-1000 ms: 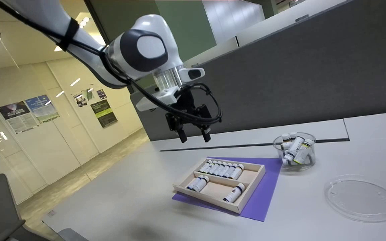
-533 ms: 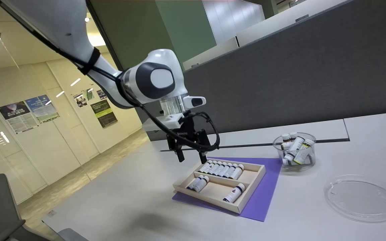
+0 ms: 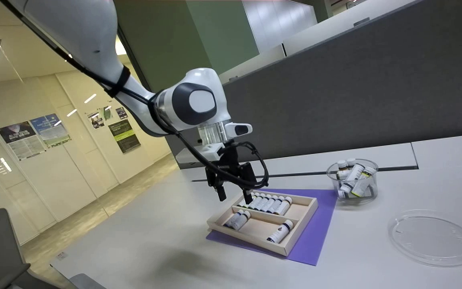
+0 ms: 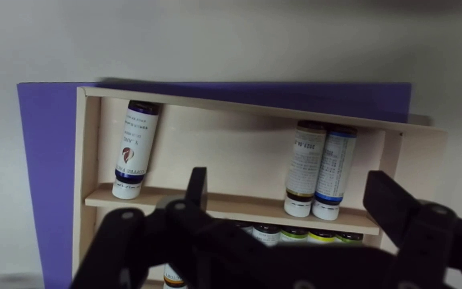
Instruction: Remove the marker from the wooden tray.
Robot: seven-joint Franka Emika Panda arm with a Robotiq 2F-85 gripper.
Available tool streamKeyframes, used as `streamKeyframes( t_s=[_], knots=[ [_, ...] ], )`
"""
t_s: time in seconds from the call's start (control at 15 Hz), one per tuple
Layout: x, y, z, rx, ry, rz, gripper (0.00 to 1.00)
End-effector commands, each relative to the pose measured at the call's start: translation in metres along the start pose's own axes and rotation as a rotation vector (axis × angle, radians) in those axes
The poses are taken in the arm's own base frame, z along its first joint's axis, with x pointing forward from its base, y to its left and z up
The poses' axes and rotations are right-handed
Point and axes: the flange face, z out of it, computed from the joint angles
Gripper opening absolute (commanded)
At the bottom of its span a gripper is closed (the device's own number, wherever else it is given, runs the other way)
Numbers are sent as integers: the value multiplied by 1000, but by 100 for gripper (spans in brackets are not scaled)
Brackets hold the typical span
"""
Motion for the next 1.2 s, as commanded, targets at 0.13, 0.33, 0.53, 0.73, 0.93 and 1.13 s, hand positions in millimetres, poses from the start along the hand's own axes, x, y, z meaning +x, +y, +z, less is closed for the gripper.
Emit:
streamKeyframes(
  t_s=[0.13,0.33,0.53,0.73,0.93,1.13],
  knots=[
    [5,4,7,-22,23,2,100],
    [11,14,28,-37,10,14,100],
    [13,19,47,-42,4,12,100],
    [14,18,60,-35,17,4,100],
    [16,15,66,-31,34,-6,100],
    [17,13,72,-23,32,-15,100]
  ],
)
